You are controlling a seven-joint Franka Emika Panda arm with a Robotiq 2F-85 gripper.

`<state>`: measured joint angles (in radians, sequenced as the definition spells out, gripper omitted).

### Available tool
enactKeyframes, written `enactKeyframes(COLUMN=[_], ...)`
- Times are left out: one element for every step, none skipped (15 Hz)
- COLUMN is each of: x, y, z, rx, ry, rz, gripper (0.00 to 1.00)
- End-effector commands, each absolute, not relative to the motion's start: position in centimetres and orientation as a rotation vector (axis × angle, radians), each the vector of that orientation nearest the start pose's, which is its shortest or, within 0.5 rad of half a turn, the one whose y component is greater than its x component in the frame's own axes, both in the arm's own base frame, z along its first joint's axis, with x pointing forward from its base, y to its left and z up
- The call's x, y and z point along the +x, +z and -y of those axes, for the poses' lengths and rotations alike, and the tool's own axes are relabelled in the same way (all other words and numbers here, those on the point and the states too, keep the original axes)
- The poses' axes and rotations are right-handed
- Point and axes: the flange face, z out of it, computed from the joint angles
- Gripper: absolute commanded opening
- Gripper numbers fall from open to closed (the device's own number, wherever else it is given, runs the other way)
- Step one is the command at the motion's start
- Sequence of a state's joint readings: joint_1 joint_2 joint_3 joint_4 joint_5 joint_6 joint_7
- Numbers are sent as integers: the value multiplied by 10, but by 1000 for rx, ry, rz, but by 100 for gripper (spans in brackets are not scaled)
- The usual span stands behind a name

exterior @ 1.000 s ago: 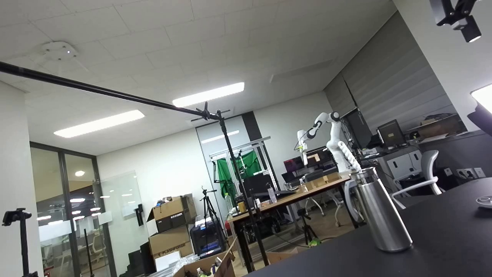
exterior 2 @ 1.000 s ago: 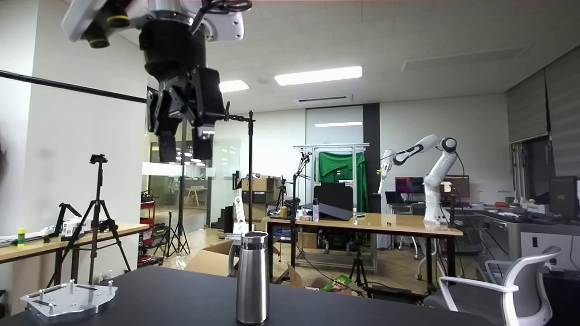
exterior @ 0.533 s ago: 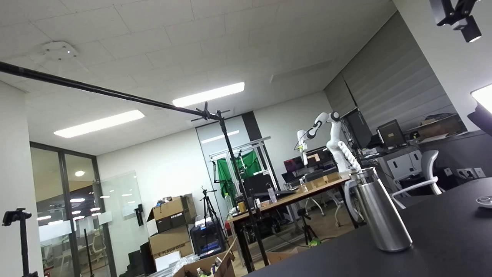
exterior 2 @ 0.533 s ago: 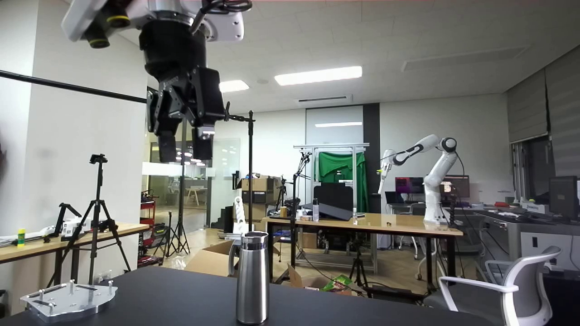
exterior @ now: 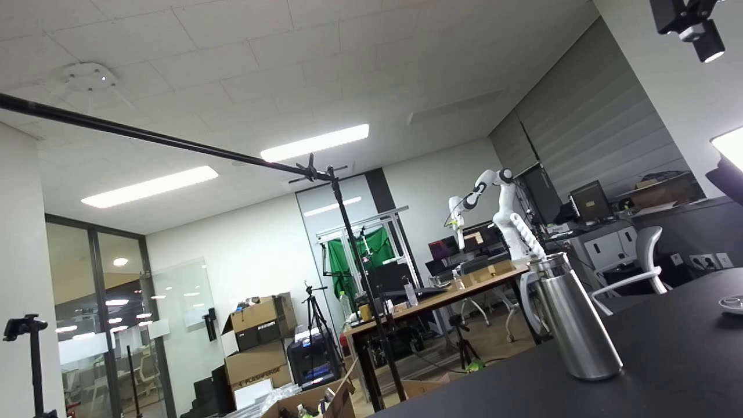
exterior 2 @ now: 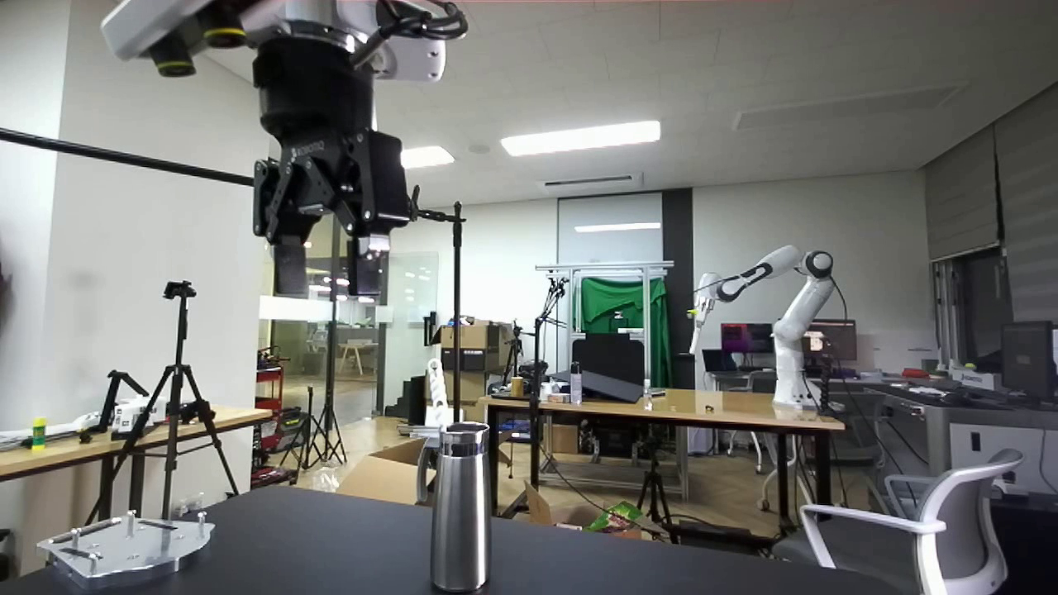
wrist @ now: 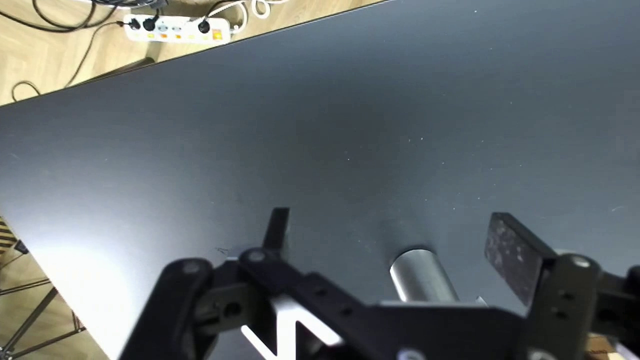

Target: Use the brush to scrub inside the thermos

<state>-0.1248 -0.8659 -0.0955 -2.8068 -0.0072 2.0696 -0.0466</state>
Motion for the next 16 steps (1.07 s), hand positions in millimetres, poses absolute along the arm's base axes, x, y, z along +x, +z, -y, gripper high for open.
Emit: enactKeyframes(x=[295, 295, 295, 295, 295, 295, 295, 295, 295, 295, 295, 302, 312, 320, 333, 343], y=[444, 444, 444, 444, 444, 444, 444, 444, 444, 444, 444, 446, 449, 451, 453, 454], z=[65, 64, 64, 64, 64, 64, 64, 64, 64, 64, 64, 64, 63, 62, 59, 57], rx=[-3071, -3070, -3069, -3069, -3069, -3069, -3069, -3069, -3069, -3069, -3069, -3078, -3092, -3101, -3118, -3135], ry=[-206, -206, -206, -206, -206, -206, -206, -206, -206, -206, -207, -206, -213, -208, -189, -176], rz=[-207, -199, -196, -195, -194, -194, -193, -193, -193, -193, -192, -199, -188, -167, -121, -76], gripper=[100, 100, 100, 100, 100, 100, 100, 100, 100, 100, 100, 100, 100, 100, 100, 100])
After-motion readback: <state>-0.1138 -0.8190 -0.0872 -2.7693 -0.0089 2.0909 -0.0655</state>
